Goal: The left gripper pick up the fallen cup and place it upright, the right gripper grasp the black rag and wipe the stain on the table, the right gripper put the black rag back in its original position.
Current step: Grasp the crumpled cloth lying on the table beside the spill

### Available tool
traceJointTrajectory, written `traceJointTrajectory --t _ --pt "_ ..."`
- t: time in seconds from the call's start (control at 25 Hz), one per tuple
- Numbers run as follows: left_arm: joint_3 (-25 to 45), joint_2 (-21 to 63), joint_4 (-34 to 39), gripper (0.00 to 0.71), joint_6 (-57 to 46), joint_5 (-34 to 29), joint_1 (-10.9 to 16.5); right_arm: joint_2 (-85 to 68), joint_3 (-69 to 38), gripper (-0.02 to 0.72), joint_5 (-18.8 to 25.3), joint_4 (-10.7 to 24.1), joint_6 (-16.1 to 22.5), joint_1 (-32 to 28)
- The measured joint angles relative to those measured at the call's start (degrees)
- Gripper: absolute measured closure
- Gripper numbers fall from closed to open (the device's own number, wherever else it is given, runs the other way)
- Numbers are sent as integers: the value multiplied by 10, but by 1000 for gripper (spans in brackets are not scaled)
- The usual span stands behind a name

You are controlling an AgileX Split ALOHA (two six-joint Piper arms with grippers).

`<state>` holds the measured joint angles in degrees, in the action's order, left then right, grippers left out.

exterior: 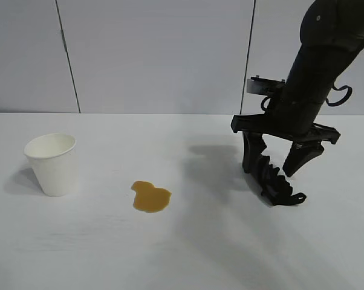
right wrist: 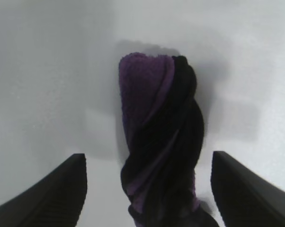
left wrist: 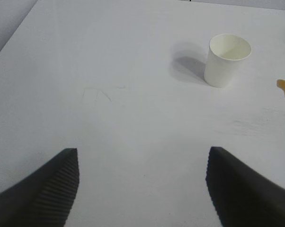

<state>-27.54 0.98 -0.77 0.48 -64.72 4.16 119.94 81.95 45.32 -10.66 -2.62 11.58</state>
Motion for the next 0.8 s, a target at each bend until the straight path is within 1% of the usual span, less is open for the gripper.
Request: traceJointTrajectory --t 0.4,0.48,0.6,0.76,0.8 --pt "0 0 0 171 0 0 0 14 2 202 -17 3 1 0" --pt "0 0 0 171 0 0 0 15 2 226 -20 3 1 0" --pt "0 0 0 171 0 0 0 19 2 281 -25 4 1 0" --pt "0 0 0 171 0 0 0 24 2 316 -29 4 1 0" --pt "0 0 0 171 0 0 0 24 2 337 -29 4 1 0"
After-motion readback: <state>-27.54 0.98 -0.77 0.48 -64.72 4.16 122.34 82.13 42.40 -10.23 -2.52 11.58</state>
